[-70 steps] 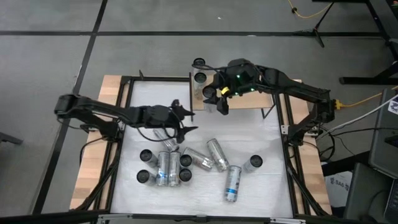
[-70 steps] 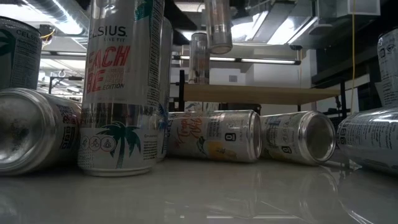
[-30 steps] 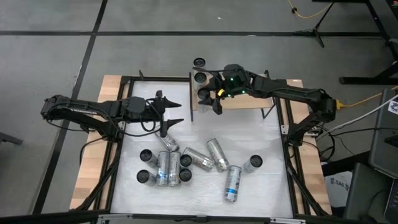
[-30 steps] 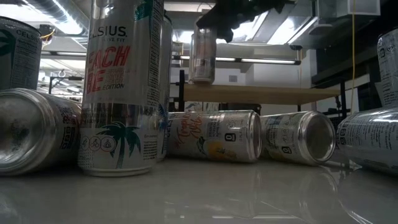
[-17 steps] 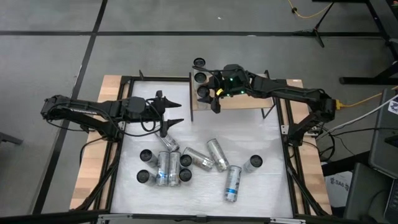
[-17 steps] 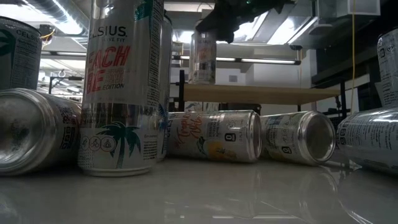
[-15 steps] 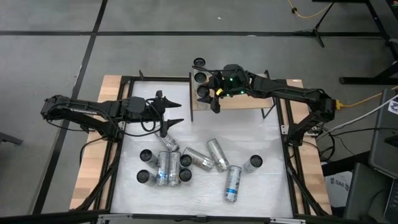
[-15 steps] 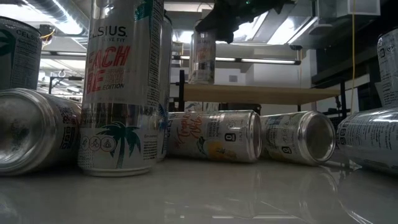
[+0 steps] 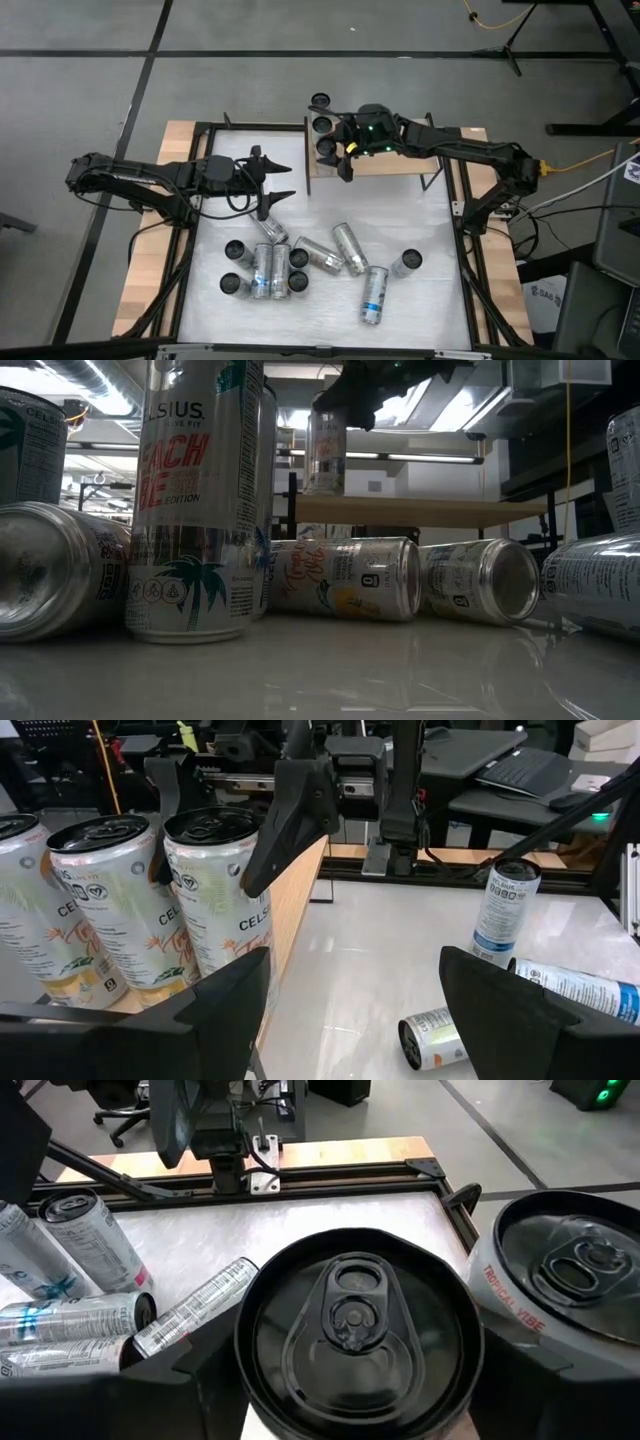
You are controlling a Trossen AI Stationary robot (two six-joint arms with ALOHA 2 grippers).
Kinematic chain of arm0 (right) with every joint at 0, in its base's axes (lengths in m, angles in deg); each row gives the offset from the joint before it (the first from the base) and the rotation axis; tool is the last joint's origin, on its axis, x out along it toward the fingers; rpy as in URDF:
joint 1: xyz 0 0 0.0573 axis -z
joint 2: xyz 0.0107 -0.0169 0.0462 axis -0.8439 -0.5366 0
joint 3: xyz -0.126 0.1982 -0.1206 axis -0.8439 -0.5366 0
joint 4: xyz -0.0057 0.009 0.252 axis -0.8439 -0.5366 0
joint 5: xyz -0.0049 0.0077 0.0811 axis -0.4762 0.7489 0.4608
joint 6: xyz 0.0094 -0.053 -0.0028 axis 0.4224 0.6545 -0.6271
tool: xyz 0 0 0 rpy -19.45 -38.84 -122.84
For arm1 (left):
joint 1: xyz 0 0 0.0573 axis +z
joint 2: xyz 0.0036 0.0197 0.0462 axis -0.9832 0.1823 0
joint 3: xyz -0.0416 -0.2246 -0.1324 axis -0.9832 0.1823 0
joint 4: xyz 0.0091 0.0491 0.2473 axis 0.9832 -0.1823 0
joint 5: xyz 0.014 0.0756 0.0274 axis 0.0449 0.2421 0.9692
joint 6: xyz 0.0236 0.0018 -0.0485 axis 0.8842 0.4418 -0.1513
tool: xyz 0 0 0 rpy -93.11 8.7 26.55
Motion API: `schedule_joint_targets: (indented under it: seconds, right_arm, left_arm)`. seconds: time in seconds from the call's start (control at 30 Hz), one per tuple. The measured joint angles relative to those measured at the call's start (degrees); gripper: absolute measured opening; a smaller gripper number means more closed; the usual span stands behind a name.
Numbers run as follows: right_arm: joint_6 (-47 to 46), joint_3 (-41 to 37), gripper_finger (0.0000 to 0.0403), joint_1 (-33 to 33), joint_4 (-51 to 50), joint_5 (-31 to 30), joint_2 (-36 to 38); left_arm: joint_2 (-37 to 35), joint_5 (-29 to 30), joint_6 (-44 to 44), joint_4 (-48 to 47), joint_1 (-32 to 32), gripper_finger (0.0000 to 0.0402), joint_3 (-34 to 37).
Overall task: Place canned beverage on shelf
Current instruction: Put the right orange soda can on the shelf aligned with the other orange soda cans
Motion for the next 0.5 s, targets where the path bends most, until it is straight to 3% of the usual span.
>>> schedule_joint_targets:
  seconds: [0.2, 0.5]
  right_arm:
    - [0.04, -0.17, 0.0319, 0.01, -0.81, -0.26, -0.26]
    - [0.02, -0.17, 0.0325, 0.0, -0.53, -3.11, -0.26]
  left_arm:
    - [0.0, 0.0, -0.02, 0.0, -0.01, 0.0283, 0.0]
    - [0.0, 0.0, -0.07, 0.0, 0.0, 0.0283, 0.0]
